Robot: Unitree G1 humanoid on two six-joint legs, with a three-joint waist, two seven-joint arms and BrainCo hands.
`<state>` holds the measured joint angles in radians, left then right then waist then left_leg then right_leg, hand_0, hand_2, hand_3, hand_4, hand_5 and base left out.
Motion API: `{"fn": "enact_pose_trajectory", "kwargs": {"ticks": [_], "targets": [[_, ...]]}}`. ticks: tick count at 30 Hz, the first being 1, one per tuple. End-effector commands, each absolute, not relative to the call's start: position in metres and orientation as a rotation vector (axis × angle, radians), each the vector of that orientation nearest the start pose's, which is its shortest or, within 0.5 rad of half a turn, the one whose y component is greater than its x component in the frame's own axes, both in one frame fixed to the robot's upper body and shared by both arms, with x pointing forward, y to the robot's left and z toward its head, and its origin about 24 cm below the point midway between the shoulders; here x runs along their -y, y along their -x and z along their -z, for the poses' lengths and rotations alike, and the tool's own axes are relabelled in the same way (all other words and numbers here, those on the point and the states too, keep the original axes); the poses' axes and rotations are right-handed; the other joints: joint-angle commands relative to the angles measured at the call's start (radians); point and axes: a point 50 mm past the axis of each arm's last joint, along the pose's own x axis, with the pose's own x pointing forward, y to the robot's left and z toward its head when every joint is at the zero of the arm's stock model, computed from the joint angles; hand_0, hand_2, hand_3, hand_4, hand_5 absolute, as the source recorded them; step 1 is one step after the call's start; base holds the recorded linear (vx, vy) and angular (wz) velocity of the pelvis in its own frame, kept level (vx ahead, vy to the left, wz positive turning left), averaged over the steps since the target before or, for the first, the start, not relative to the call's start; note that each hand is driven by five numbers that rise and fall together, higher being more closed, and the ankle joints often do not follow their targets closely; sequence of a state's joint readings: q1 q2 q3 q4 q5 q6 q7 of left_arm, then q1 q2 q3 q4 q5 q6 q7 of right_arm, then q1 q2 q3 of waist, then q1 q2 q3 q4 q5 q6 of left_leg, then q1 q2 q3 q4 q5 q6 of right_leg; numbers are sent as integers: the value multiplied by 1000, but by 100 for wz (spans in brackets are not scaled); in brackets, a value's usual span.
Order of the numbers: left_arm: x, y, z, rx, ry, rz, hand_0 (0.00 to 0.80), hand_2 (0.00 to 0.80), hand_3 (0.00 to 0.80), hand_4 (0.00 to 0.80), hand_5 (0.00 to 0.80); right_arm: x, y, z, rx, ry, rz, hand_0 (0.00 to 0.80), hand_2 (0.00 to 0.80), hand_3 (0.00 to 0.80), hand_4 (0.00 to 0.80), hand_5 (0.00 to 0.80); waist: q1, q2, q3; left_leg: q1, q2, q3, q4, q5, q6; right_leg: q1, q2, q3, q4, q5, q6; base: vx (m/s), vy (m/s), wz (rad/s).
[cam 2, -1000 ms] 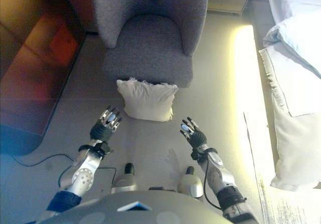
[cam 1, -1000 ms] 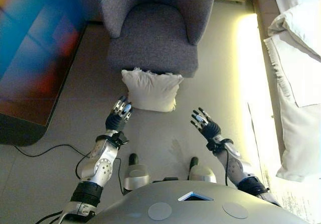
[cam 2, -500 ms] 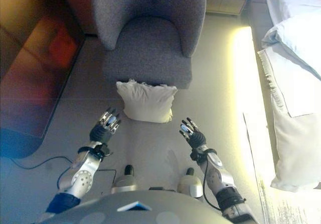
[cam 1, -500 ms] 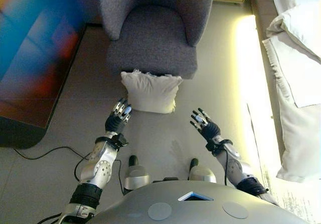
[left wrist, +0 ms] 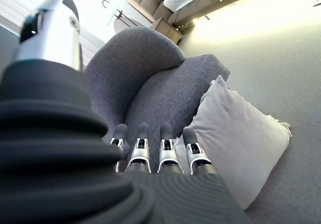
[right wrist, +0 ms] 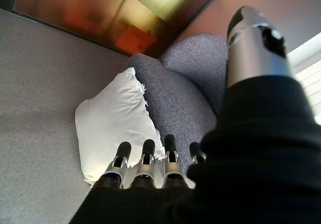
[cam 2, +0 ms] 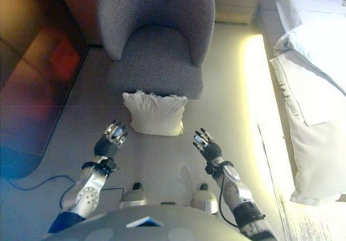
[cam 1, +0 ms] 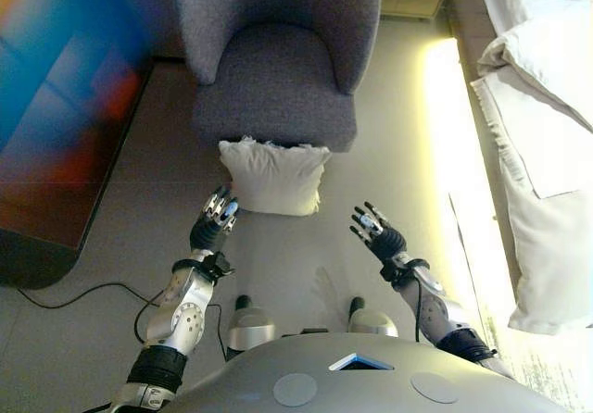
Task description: Pick up the cushion and take it to the sofa
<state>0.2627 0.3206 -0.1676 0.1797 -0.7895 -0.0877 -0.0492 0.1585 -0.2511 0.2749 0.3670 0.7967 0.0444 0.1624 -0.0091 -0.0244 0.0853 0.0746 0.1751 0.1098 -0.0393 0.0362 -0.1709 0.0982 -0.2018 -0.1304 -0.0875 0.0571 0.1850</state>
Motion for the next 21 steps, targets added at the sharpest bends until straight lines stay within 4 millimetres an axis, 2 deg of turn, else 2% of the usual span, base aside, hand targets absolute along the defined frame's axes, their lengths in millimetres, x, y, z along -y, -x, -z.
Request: {"fn": "enact_pose_trajectory", "kwargs": {"ticks": [1, 4, 7, 11, 12, 14, 17, 20, 21], "targets": [[-208, -193, 21, -241, 468, -41, 0, 0, 0, 0, 0, 159, -193, 60, -500, -535, -157, 0, 0, 0, 0, 0, 7, -11, 4, -70, -36, 20, 147, -67, 60, -60, -8, -21, 132, -43, -5, 50, 158, -2], [-208, -194, 21, -239, 474, -31, 0, 0, 0, 0, 0, 162, -190, 62, -502, -529, -135, 0, 0, 0, 0, 0, 1, -9, 4, -62, -52, 27, 132, -73, 78, -74, -38, -32, 184, -57, 15, 58, 161, 5], [-206, -197, 20, -239, 451, -16, 0, 0, 0, 0, 0, 161, -192, 61, -481, -545, -108, 0, 0, 0, 0, 0, 3, -17, 10, -79, -92, 21, 158, -98, 111, -96, -89, -19, 282, -23, 25, 69, 181, 10], [-206, -202, 18, -237, 414, 0, 0, 0, 0, 0, 0, 160, -193, 60, -445, -579, -65, 0, 0, 0, 0, 0, 3, -3, 28, -101, -133, 8, 199, -129, 164, -193, -141, 33, 527, 71, 5, 62, 248, 23], [-207, -202, 18, -241, 408, -3, 0, 0, 0, 0, 0, 159, -192, 61, -446, -583, -55, 0, 0, 0, 0, 0, 2, 8, 34, -101, -136, 0, 207, -136, 174, -216, -137, 54, 610, 89, -3, 95, 261, 53], [-211, -203, 18, -243, 407, -4, 0, 0, 0, 0, 0, 158, -189, 63, -462, -588, -48, 0, 0, 0, 0, 0, -2, 21, 48, -86, -140, -6, 219, -148, 179, -255, -129, 65, 703, 122, -12, 141, 227, 52], [-216, -200, 17, -247, 398, 6, 0, 0, 0, 0, 0, 158, -184, 65, -474, -580, -50, 0, 0, 0, 0, 0, -13, 7, 58, -59, -153, 9, 242, -181, 177, -275, -123, 56, 640, 133, -7, 287, 46, 27], [-216, -200, 14, -247, 400, 22, 0, 0, 0, 0, 0, 161, -184, 63, -469, -582, -37, 0, 0, 0, 0, 0, -36, -35, 67, -29, -176, 26, 260, -229, 168, -287, -106, 25, 451, 140, 13, 370, -110, 6], [-213, -201, 13, -243, 397, 36, 0, 0, 0, 0, 0, 163, -187, 61, -461, -588, -36, 0, 0, 0, 0, 0, -55, -67, 69, -9, -200, 25, 260, -259, 170, -325, -87, 11, 314, 141, 28, 434, -130, -3]]}}
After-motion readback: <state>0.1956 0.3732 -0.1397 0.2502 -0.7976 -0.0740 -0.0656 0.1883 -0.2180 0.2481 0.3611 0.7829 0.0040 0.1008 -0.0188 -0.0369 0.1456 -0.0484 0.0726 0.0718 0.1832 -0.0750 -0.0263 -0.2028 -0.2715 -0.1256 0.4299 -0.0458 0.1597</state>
